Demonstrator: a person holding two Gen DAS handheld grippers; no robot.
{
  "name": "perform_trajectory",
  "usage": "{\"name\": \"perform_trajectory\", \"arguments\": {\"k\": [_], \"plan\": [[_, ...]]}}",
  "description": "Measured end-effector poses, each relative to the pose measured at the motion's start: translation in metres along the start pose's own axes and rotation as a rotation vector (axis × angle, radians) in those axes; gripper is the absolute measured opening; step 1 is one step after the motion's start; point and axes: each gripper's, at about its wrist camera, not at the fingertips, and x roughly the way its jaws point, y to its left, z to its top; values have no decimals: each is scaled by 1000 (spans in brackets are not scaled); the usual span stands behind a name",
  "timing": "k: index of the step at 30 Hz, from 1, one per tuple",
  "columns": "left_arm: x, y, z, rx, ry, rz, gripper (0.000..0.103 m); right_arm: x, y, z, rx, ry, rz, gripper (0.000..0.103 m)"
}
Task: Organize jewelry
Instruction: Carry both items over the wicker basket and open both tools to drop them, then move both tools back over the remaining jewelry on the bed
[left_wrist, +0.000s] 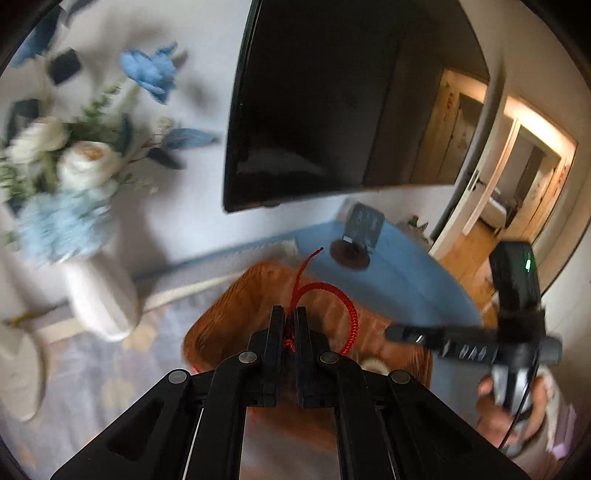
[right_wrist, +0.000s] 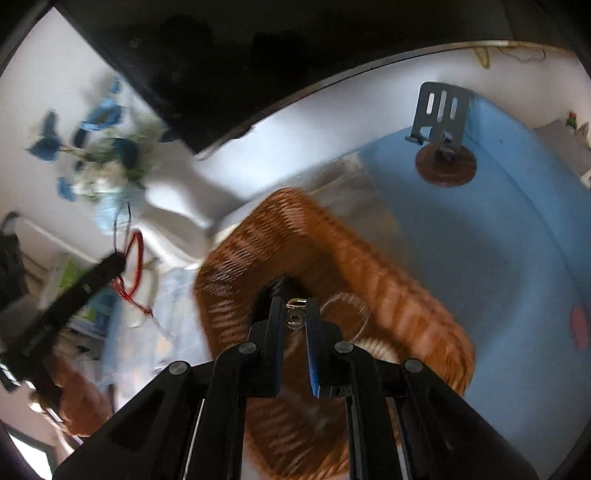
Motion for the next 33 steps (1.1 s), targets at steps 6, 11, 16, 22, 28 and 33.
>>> {"name": "perform_trajectory", "arguments": {"k": [6,11,16,22,28,33], "plan": [[74,18,3,-33,97,37,5,50,1,22,-23,58,-111,13],[112,26,-8,-11,187,70,5,65,14,26,-70,35,-186,13],[109,25,-12,23,174,98,28,67,18,23,-75,22,-184,15],[53,17,-17,84,100,124,42,39,26,17,-78,-13,-159,31],[-49,31,-35,86,-9,131,58,-12,71,-17,-163,-75,-130,34],[-132,70,-84,26,-71,179,60,-41,116,-79,-251,-130,-98,41]]}}
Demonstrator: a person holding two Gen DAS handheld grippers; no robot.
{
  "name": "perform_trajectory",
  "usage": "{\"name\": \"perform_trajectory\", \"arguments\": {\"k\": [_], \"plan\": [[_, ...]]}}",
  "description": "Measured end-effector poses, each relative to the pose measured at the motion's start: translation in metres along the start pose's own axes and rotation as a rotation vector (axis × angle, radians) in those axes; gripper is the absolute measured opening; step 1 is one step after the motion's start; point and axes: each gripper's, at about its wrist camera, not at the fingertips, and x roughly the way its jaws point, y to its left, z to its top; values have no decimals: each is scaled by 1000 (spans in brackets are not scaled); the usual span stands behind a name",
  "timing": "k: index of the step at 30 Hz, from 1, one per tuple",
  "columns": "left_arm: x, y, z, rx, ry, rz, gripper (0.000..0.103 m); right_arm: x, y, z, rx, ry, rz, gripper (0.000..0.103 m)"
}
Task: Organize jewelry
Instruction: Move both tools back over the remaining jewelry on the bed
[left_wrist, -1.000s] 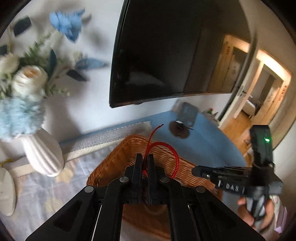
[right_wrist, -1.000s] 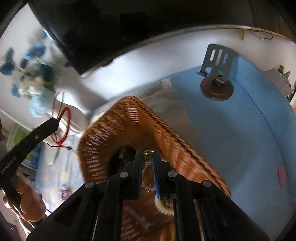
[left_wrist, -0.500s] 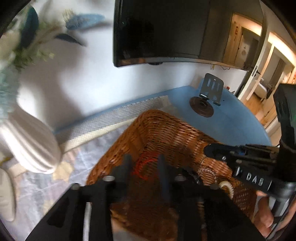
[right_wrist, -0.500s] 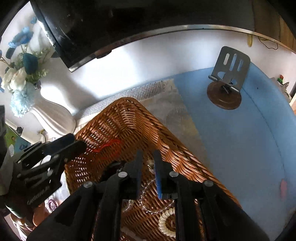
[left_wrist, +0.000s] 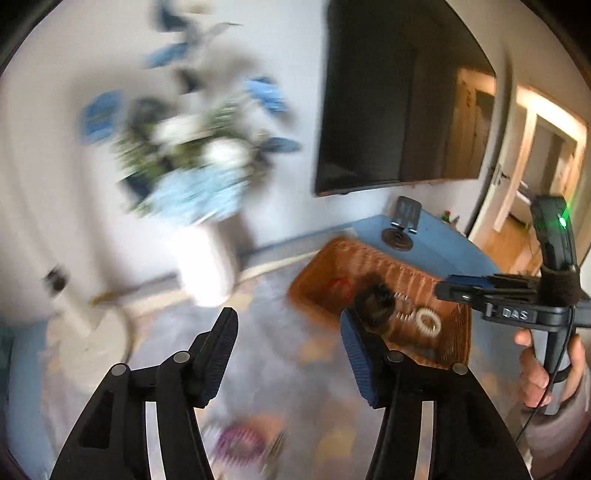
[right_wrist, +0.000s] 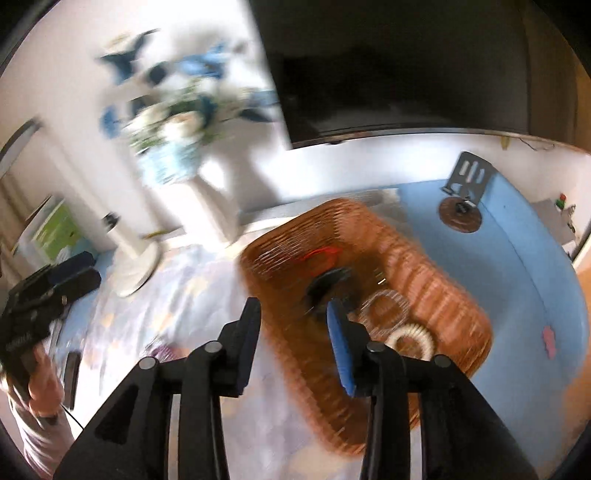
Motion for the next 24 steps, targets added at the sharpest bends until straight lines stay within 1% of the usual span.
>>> {"name": "perform_trajectory", "arguments": {"k": [3,5,6,8,10,12,14,16,18,21,23,24], "plan": [[-29,37,-51,-110,-18,30,66,-13,26,-42,-20,-38,-6,43],[-37,59,-90,-169,0,55,66,-11,41,-71,-46,-44,-19,43],[-36,68,-108,-195,23,68,66,-10,47,-82,-56,-38,-25,43],[-32,84,-138,-238,74,91,66,1,59,-100,-72,4,0,43],[-29,88,-159,-236,100,106,66,11,71,-114,-85,55,8,43],[-28,81,-171,-181,113,80,66,16,80,-121,-101,68,1,43],[-19,66,-177,-78,151,17,66,22,91,-127,-125,84,3,43],[-7,46,-180,64,196,-13,66,28,103,-133,-158,103,5,43],[5,25,-181,206,215,-20,66,34,110,-140,-173,119,-4,43],[23,14,-174,278,241,-29,65,45,114,-149,-173,156,-4,43],[34,16,-168,286,246,-53,63,51,115,-151,-162,178,24,43],[40,18,-166,283,255,-69,58,54,115,-150,-153,185,38,43]]}}
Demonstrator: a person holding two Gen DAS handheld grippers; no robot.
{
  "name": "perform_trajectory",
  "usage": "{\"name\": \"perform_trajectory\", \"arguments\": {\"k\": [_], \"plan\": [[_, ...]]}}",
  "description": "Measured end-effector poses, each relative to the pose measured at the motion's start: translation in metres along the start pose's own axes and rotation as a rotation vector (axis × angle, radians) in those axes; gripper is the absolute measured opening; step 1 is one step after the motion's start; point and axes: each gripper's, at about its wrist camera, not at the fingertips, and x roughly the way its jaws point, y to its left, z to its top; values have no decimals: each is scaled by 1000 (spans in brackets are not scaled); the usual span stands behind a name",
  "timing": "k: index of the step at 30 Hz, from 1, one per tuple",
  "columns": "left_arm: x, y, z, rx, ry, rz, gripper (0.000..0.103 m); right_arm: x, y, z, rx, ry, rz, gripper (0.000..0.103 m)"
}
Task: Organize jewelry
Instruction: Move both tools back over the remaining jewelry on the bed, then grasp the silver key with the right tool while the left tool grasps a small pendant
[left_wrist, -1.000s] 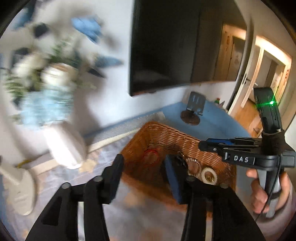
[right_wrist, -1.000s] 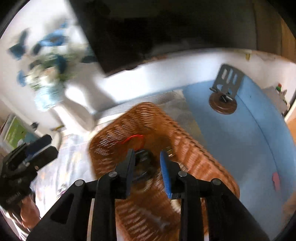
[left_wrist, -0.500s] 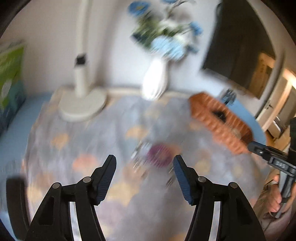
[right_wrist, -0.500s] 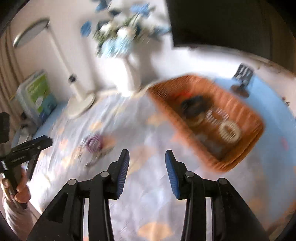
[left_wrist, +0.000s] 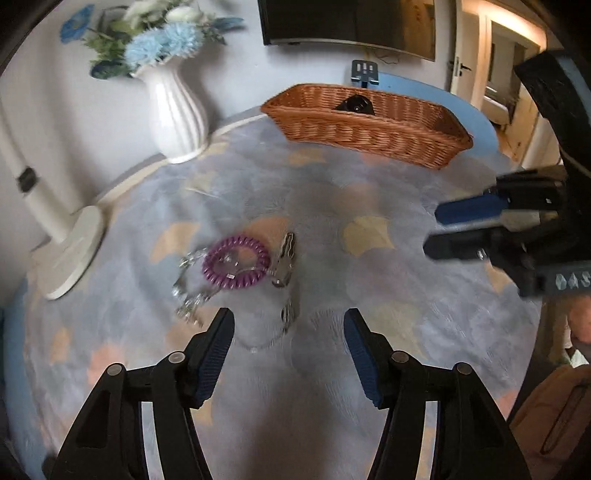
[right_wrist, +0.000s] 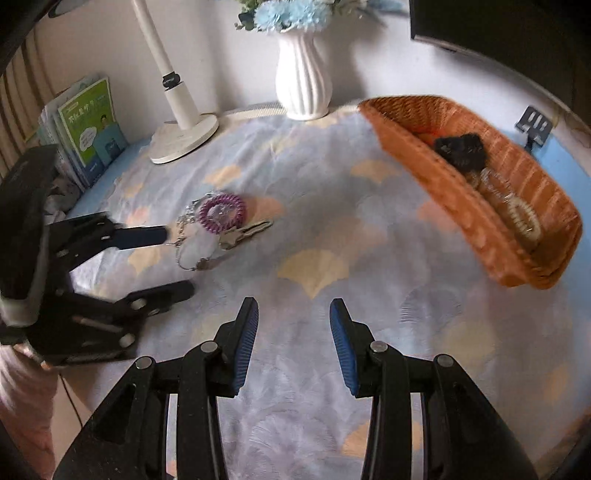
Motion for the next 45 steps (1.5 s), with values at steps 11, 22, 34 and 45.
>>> {"name": "perform_trajectory", "arguments": {"k": [11,22,34,45], "plan": [[29,22,-4,-49,32,-61,10,50,15,24,40,40,62,43],[22,68,-19,-258,-16,-229,10,89,68,46,10,-3,-88,43],[20,45,-21,-145,-1,-185,14,52,2,23,134,-25,-17,39],[21,43,-20,-120,-8,-162,19,80,37,40,-19,-10,-136,49]]}}
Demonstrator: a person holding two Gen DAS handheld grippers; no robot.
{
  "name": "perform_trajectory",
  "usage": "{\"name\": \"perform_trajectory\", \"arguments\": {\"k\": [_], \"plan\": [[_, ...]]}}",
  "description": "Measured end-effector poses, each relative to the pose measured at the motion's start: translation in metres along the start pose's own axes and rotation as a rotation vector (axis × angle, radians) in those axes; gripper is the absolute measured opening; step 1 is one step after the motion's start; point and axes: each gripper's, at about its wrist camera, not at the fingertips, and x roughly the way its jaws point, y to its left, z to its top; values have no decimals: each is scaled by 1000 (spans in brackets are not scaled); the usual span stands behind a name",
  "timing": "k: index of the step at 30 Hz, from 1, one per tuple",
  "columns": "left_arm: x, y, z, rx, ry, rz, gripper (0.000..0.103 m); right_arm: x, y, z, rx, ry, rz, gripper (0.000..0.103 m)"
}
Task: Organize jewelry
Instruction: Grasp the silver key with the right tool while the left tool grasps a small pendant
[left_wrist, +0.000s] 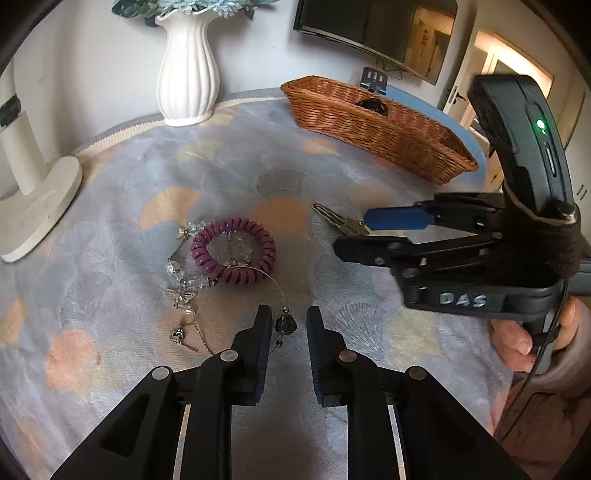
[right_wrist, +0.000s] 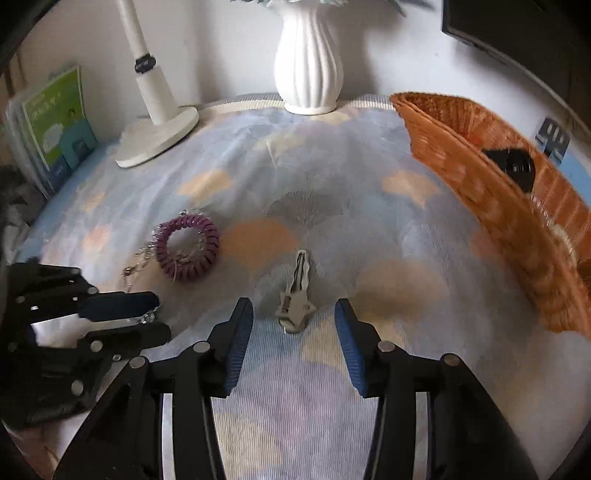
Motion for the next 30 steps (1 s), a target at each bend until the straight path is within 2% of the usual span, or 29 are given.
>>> {"name": "perform_trajectory", "arguments": {"k": [2,3,4,7,9,12,15,18,19,20,21,22,25,26,27,30], "plan": [[2,-6,1,22,-6,40,19,2,7,1,-37,-3,-46,43],[3,-8,1,28,-7,60,19,2,8,0,-50,-9,-42,32],[4,-10,2,35,-6,77,17,1,8,0,-57,-12,-32,26],[4,-5,5,10,1,72,11,-4,1,-4,-40,-7,-3,26],[0,5,6,-44,-12,25,11,-12,-5,-11,-35,-10,18,26],[-26,15,10,-115,-104,-102,11,-29,-12,-21,-47,-29,20,26],[-57,20,16,-154,-195,-208,11,-47,-24,-27,-43,-55,39,26],[-84,26,20,-189,-281,-348,11,-59,-36,-30,-21,-71,58,26],[-89,27,21,-195,-299,-369,11,-63,-42,-31,-3,-75,77,26],[-92,26,22,-193,-309,-359,11,-64,-45,-31,6,-76,86,26],[-90,26,23,-195,-296,-312,11,-65,-48,-32,15,-75,87,26],[-83,26,22,-212,-265,-308,11,-65,-52,-33,24,-68,79,26],[-43,26,13,-253,-82,-307,11,-64,-62,-39,50,-52,84,26],[-35,21,7,-255,-45,-303,11,-63,-64,-40,56,-47,86,26],[-30,15,0,-253,-24,-313,9,-63,-67,-42,63,-44,88,26],[-37,9,-4,-261,-54,-318,9,-64,-74,-45,84,-40,105,26]]}}
